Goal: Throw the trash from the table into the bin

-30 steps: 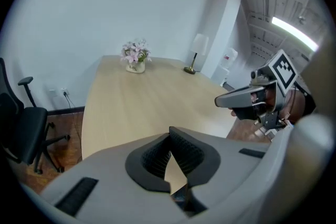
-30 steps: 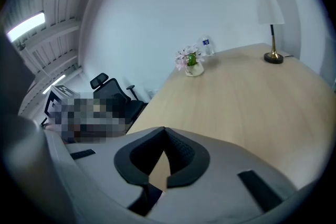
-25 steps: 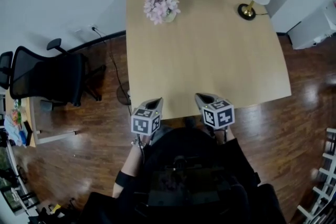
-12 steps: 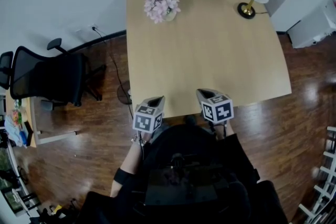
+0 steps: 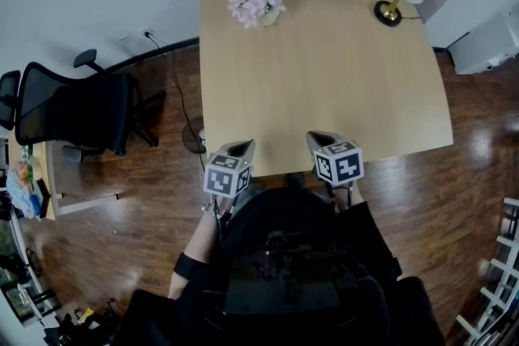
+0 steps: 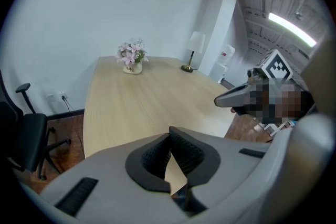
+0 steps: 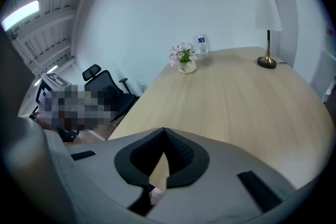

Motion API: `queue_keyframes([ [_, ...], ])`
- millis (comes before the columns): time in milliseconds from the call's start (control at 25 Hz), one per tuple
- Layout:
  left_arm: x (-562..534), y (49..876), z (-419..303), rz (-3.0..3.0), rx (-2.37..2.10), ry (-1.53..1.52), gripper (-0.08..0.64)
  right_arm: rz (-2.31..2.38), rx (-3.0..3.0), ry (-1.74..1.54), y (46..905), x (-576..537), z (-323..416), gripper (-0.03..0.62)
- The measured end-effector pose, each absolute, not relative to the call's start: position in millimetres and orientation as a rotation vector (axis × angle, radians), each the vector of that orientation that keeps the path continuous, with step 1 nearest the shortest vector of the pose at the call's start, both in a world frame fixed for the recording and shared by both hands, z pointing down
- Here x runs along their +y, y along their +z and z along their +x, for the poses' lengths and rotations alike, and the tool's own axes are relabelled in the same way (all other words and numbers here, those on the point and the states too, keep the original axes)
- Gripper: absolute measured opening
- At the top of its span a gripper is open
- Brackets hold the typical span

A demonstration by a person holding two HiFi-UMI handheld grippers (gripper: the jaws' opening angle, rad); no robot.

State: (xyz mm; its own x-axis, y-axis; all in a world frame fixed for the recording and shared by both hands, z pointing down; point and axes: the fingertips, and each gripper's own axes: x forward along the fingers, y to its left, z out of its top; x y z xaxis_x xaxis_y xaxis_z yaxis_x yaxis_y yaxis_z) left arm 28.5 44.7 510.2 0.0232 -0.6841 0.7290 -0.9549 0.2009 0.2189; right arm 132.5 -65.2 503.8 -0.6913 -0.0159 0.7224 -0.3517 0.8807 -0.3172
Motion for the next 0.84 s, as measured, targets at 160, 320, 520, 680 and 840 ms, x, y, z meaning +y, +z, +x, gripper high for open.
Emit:
queue_keyframes([
  [160, 44.5, 512.7, 26.1, 1.548, -1.721, 0.458, 0.000, 0.262, -2.280, 0.578, 505.5, -65.5, 130.0, 0.003],
  [320, 45.8, 512.5, 23.6, 1.544, -1.721, 0.460, 0.000, 0.272, -2.280, 0.589, 506.4, -67.0, 129.8, 0.003],
  [520, 47.7, 513.1, 19.9, 1.536, -1.728, 0.461, 0.000, 0.274, -2.281, 0.596, 510.0, -69.0, 129.3, 0.005],
  [680, 51.3, 514.3, 18.4, 1.528, -1.731, 0.459, 0.000, 0.263, -2.280, 0.605, 510.2, -65.6, 127.6, 0.005],
  [840, 51.3, 514.4, 16.0, 1.523, -1.731, 0.458, 0.000, 0.268, -2.275, 0.597, 511.3, -67.9, 126.4, 0.003],
])
